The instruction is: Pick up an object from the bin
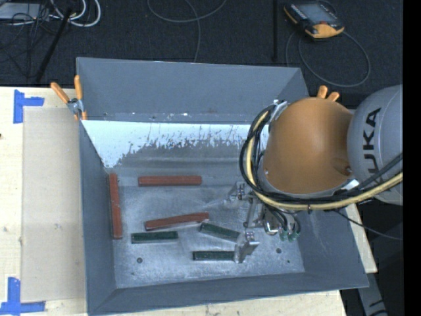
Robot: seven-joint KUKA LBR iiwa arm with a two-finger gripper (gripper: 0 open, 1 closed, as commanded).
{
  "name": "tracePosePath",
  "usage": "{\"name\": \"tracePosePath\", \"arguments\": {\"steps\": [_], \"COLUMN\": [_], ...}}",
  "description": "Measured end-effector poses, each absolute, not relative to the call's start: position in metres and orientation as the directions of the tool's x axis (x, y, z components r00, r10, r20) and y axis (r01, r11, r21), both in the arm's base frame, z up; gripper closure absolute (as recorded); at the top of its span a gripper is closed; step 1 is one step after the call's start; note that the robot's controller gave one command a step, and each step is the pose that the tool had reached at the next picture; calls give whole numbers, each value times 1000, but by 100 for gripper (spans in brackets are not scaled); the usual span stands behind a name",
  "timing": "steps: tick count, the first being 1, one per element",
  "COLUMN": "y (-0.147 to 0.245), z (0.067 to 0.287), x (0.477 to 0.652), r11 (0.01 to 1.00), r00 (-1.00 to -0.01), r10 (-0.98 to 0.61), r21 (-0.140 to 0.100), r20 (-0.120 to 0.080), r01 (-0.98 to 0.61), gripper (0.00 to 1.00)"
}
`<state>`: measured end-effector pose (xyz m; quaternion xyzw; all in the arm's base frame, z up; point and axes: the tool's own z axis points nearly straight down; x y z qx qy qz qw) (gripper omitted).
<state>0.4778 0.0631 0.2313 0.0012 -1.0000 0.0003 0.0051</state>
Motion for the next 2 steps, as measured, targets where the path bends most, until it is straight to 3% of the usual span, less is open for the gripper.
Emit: {"name": "tracePosePath", "arguments": {"steps": [1, 2], "y": [63, 53], "z": [235, 185], "x": [479, 498], "r11": [1000, 998], "r00": [-1000, -998], "r10": [1, -60], "r21": [0, 0], "r20": [2, -5], "r01": [1, -60], "gripper": [0, 0]}}
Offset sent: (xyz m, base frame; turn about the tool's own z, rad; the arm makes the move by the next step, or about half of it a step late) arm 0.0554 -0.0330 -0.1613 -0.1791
